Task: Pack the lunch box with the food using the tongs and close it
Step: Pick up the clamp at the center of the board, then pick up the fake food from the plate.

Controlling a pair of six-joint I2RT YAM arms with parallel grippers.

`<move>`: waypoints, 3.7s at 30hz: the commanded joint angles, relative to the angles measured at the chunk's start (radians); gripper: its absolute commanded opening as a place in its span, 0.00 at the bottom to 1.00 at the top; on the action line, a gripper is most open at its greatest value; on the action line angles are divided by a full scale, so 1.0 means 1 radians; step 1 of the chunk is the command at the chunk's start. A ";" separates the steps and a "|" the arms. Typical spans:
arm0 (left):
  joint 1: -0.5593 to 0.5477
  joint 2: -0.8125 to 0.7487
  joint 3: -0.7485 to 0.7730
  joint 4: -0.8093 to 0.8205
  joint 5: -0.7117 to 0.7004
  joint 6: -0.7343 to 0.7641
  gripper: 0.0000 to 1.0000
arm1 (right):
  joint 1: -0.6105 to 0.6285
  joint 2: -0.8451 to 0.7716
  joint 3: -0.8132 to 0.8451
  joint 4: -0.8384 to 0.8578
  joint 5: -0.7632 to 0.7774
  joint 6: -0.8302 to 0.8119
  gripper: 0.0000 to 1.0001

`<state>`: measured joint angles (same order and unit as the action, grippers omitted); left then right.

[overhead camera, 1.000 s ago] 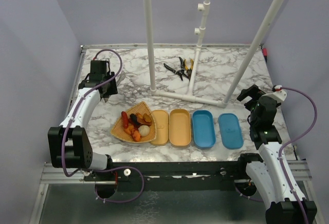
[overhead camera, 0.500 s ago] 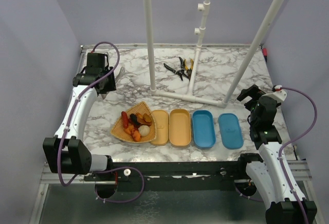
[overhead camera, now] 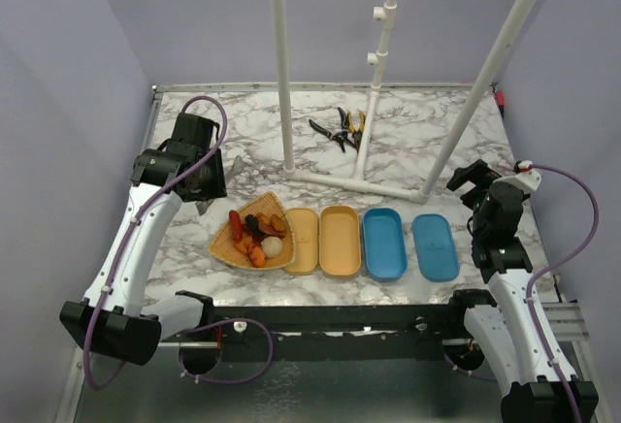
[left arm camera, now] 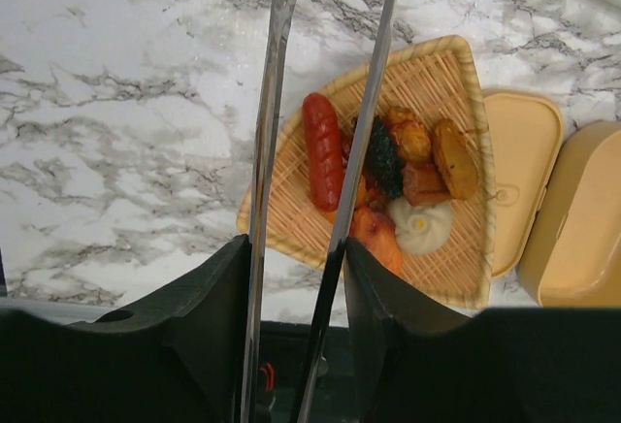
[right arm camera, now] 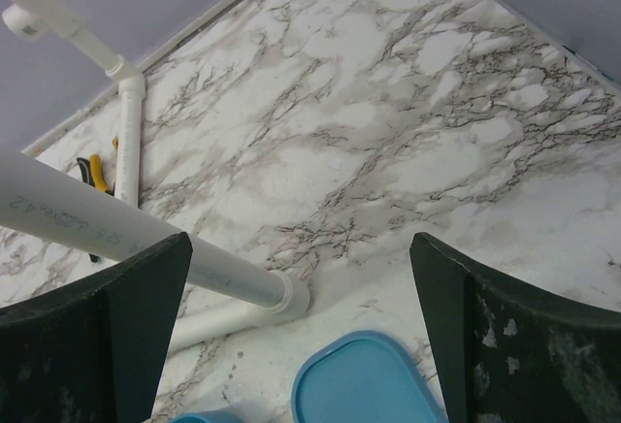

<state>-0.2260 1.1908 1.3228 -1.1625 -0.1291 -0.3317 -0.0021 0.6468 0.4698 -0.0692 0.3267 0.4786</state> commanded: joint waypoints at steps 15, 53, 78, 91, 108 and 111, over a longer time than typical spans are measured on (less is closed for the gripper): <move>-0.131 -0.096 0.030 -0.271 0.017 -0.115 0.39 | -0.003 -0.033 0.022 0.009 -0.026 0.000 1.00; -0.156 -0.089 -0.114 -0.266 0.052 -0.130 0.34 | -0.003 -0.042 0.009 0.017 -0.028 0.006 1.00; -0.200 -0.101 0.021 -0.213 0.108 -0.080 0.19 | -0.003 -0.041 0.012 0.012 -0.025 0.007 1.00; -0.325 -0.075 0.014 -0.050 0.453 -0.051 0.18 | -0.003 -0.021 0.024 0.002 -0.011 -0.002 1.00; -0.536 -0.096 -0.216 0.316 0.347 -0.438 0.17 | -0.003 -0.004 0.021 0.004 -0.005 -0.002 1.00; -0.553 -0.125 -0.279 0.384 0.334 -0.486 0.17 | -0.003 0.001 0.018 0.011 -0.011 0.001 1.00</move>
<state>-0.7563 1.1271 1.0996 -0.9268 0.2493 -0.6853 -0.0021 0.6415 0.4698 -0.0689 0.3164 0.4786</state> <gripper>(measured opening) 0.279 0.998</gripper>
